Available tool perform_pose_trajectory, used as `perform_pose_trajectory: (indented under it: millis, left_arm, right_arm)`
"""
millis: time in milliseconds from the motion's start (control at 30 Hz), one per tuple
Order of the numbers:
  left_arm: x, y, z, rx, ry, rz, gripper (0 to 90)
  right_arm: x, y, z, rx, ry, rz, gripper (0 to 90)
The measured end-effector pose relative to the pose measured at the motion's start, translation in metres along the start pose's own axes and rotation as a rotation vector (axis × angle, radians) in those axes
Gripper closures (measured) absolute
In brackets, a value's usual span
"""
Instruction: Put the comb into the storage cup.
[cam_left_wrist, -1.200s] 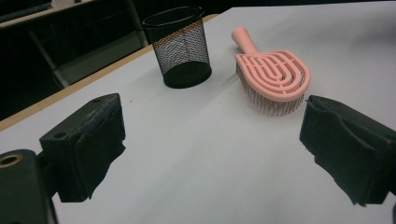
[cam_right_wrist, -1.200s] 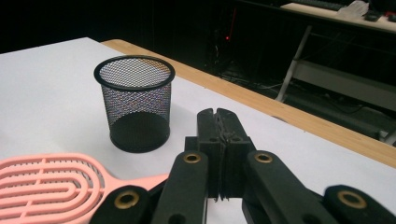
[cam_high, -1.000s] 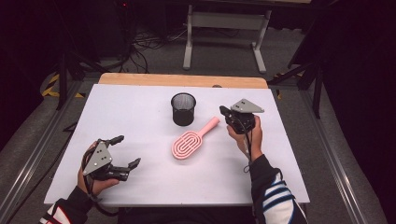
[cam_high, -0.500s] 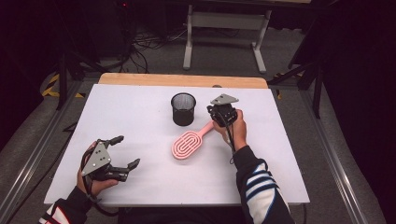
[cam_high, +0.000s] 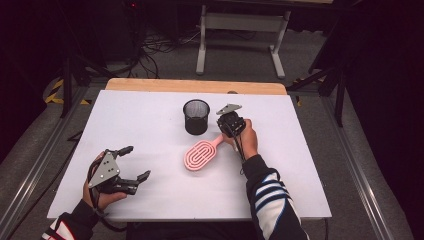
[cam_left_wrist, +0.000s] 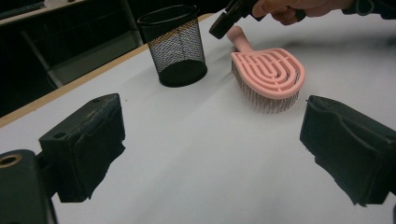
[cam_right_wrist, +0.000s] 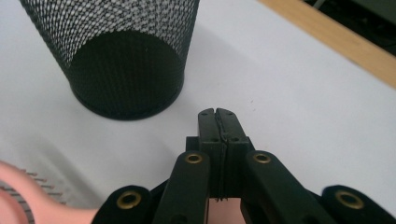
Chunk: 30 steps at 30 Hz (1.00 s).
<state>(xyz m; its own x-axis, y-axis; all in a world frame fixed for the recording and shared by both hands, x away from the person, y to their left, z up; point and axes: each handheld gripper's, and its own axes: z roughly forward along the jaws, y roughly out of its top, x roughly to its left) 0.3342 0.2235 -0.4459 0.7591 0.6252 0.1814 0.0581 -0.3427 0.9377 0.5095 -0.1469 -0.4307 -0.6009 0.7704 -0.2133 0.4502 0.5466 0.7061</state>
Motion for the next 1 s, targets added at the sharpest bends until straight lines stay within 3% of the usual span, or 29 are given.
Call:
perform_pose_trajectory:
  millis: [500, 1000]
  left_arm:
    - [-0.001, 0.0, 0.004, 0.019, 0.006, 0.001, 7.7]
    - [-0.001, -0.001, 0.006, 0.037, -0.001, 0.009, 7.9]
  right_arm:
    - [0.002, -0.014, 0.006, 0.111, 0.023, 0.009, 90.0]
    - [0.003, -0.024, -0.005, 0.139, 0.053, -0.007, 90.0]
